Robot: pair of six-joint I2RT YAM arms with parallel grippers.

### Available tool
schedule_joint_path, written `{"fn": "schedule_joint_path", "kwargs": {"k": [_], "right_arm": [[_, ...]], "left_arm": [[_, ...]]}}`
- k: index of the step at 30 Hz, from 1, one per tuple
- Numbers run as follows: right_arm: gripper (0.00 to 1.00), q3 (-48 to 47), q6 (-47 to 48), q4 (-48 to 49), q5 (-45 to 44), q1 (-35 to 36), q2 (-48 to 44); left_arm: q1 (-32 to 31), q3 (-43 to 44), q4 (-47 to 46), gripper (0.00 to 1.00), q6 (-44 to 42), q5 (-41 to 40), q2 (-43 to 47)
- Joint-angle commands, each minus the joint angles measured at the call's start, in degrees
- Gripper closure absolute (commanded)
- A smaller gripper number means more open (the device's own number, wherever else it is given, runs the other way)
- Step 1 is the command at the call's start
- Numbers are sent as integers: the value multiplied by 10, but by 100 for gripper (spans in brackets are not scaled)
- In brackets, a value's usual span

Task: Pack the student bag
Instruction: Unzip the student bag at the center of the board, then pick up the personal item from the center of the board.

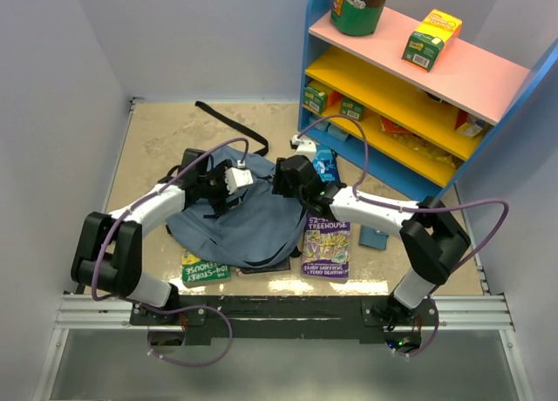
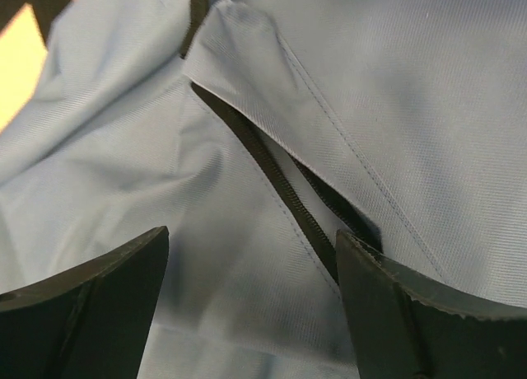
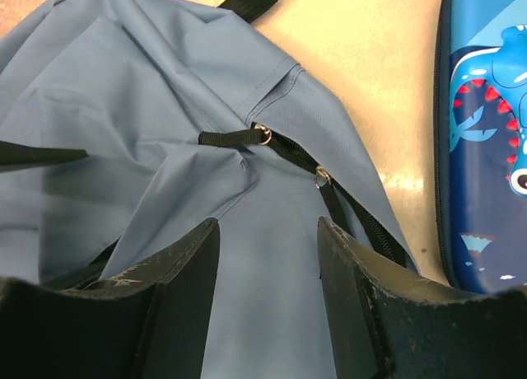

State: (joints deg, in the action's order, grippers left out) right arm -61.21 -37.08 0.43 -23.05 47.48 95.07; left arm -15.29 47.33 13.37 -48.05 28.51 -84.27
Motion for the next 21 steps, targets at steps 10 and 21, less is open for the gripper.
{"fn": "schedule_joint_path", "kwargs": {"k": [10,21], "right_arm": [[25,67,-51,-120,-100,-66,-104],[13,24,-200,-444,-161,-165,-74]], "left_arm": [[-19,-51,-51,100,-36,-65,-15],[-19,35,8,100,11,-50,67]]}}
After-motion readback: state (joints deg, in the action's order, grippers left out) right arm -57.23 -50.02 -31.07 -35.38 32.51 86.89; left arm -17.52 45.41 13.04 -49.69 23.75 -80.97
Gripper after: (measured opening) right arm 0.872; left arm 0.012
